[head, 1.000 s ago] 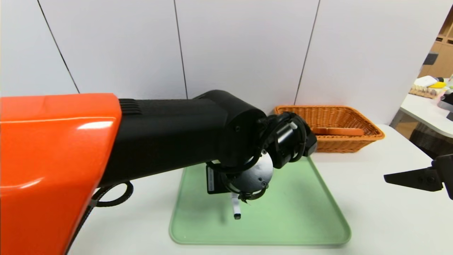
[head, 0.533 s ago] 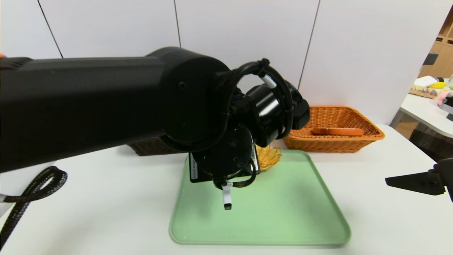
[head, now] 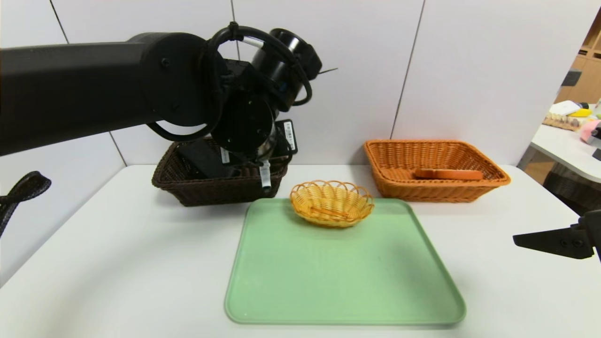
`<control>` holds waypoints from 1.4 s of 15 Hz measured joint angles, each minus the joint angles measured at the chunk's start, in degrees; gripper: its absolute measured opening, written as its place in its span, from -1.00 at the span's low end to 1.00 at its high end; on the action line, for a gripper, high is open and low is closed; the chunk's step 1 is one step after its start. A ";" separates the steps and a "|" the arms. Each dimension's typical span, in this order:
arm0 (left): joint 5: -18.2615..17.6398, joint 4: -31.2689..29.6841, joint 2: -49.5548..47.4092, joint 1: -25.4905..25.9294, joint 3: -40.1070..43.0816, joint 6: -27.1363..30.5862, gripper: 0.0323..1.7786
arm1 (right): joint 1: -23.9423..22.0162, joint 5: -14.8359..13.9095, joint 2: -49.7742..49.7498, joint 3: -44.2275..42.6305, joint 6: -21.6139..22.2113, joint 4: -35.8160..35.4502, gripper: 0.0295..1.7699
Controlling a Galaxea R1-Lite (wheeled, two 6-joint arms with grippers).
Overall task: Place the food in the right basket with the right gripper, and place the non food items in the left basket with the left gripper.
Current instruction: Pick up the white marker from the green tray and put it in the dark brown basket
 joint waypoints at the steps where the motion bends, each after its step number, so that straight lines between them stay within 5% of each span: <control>1: 0.13 -3.72 0.41 1.78 0.00 2.44 -0.87 | 0.00 0.00 0.02 0.05 0.00 0.00 0.92; 5: 1.76 -16.43 3.89 6.58 0.04 6.28 -0.87 | 0.00 0.02 0.09 0.05 -0.02 -0.01 0.92; 10: 2.47 -23.77 7.62 9.67 0.15 6.56 -0.87 | 0.00 0.02 0.09 0.02 -0.22 -0.09 0.92; 21: 4.08 -25.47 10.65 12.43 0.50 5.86 -0.87 | 0.00 -0.04 -1.35 0.00 -0.09 0.00 0.92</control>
